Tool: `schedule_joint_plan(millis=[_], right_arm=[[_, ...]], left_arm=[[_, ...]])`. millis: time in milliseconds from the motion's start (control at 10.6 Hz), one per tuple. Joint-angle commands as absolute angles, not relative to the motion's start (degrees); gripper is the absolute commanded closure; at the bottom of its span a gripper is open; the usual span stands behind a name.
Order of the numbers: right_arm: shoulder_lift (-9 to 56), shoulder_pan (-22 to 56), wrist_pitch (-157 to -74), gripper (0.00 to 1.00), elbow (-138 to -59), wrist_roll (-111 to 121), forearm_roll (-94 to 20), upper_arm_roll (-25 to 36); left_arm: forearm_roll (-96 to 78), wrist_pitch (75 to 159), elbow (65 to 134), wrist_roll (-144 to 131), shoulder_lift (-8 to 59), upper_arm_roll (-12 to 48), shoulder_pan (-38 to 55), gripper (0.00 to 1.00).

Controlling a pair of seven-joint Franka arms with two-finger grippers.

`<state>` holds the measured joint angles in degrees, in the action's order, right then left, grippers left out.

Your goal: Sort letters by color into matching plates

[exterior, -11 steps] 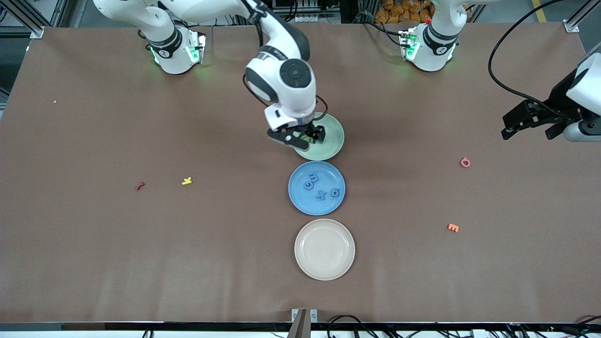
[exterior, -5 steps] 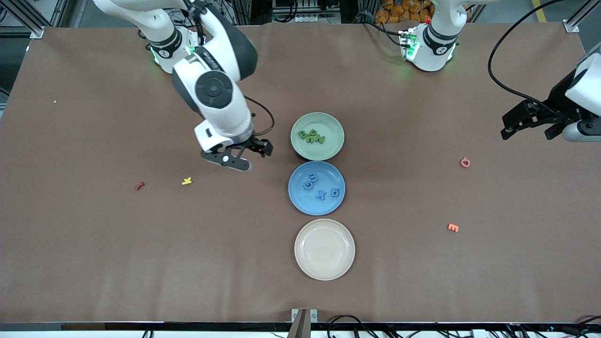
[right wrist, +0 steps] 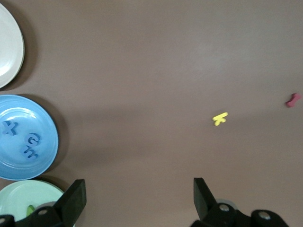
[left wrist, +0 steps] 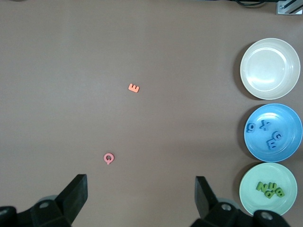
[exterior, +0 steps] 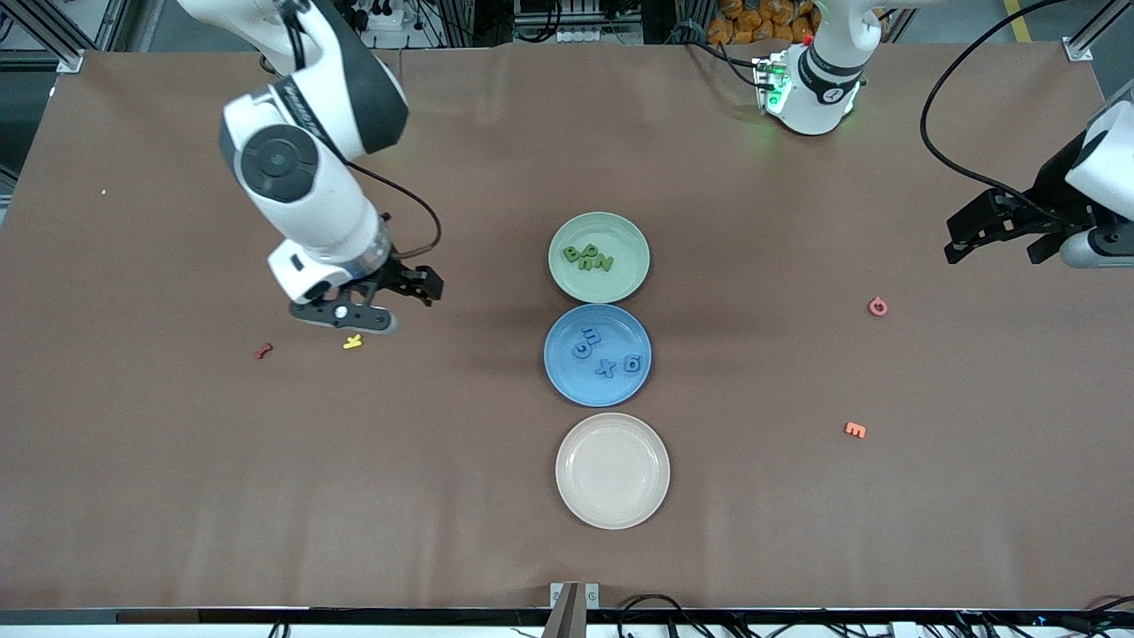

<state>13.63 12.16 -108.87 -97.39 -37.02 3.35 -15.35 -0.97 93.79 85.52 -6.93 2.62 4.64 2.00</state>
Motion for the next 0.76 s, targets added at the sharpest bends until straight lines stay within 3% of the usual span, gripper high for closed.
schedule_joint_plan(millis=[0, 379, 663], right_arm=[[5.65, 8.01, -102.33, 0.00, -99.58, -29.02, 2.29, -15.82], [1.33, 7.91, -97.57, 0.00, -98.18, -19.81, 2.11, -9.78], [-0.69, 7.04, -95.98, 0.00, -94.48, -14.59, -4.47, -4.75]], left_arm=[[-1.58, 93.16, 85.52, -5.80, 2.55, 4.57, 1.85, 0.00], [-1.58, 93.16, 85.52, -5.98, 2.55, 4.57, 1.93, 0.00], [-1.58, 93.08, 85.43, -5.98, 2.55, 4.57, 1.93, 0.00]])
